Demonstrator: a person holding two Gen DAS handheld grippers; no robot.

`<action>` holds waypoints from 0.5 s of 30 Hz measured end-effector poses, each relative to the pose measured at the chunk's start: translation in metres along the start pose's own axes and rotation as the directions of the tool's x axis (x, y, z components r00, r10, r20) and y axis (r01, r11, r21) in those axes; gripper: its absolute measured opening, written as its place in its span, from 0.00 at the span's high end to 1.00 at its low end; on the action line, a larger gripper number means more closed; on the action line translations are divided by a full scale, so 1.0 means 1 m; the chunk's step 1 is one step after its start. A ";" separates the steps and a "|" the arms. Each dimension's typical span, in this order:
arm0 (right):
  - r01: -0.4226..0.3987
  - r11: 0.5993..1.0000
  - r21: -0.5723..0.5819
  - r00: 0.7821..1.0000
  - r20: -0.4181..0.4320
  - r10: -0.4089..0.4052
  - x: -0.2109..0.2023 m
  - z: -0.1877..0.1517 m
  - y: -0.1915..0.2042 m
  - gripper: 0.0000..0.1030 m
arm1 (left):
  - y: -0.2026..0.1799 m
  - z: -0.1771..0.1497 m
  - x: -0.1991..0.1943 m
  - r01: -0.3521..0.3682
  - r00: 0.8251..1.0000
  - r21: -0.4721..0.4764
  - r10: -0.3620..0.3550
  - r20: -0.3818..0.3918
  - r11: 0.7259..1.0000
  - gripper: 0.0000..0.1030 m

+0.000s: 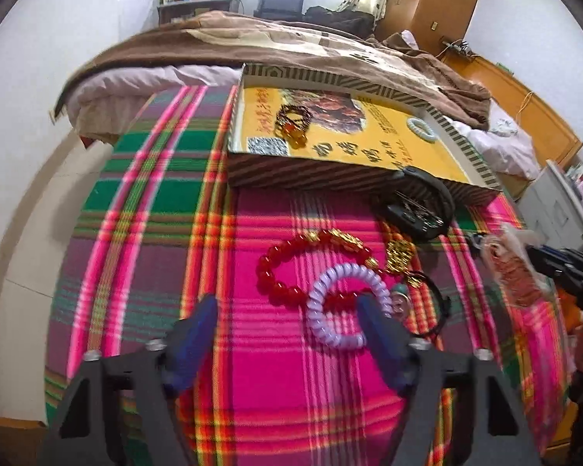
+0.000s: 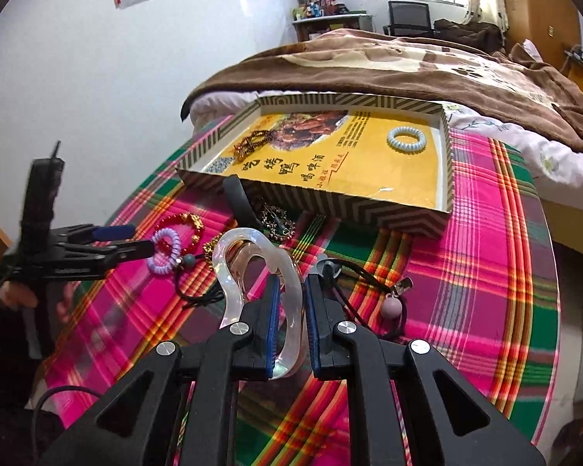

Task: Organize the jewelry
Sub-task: 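Grasp the lavender coil bracelet with the left tool while the right tool holds the clear holder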

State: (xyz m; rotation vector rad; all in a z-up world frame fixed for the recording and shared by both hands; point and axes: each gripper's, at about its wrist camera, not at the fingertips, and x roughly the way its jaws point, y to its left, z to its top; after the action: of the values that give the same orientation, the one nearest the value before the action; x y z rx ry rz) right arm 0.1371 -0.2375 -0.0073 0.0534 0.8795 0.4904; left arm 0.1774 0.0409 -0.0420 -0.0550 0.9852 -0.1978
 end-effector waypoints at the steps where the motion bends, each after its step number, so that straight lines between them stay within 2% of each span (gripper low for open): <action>1: -0.001 1.000 0.007 1.000 0.007 0.001 -0.002 0.000 -0.001 0.87 | -0.003 0.001 -0.001 -0.017 1.000 0.020 0.017 0.010 1.000 0.37; 7: -0.002 1.000 0.025 1.000 0.024 0.002 -0.009 -0.004 -0.004 0.87 | -0.018 0.001 0.008 -0.021 1.000 0.089 0.022 -0.008 0.996 0.38; 9: -0.005 0.999 0.033 1.000 0.028 0.004 -0.009 -0.005 -0.004 0.87 | -0.020 -0.001 0.011 -0.018 0.999 0.091 0.021 -0.029 0.996 0.50; 15: -0.007 0.999 0.040 0.999 0.033 0.005 -0.010 -0.008 -0.006 0.87 | -0.021 -0.004 0.010 -0.064 0.997 0.093 0.067 -0.030 0.994 0.65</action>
State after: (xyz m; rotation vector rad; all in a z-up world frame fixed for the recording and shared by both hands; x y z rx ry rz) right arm 0.1278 -0.2484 -0.0066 0.1002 0.8570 0.4763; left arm 0.1762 0.0186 -0.0492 0.0652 1.0085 -0.1845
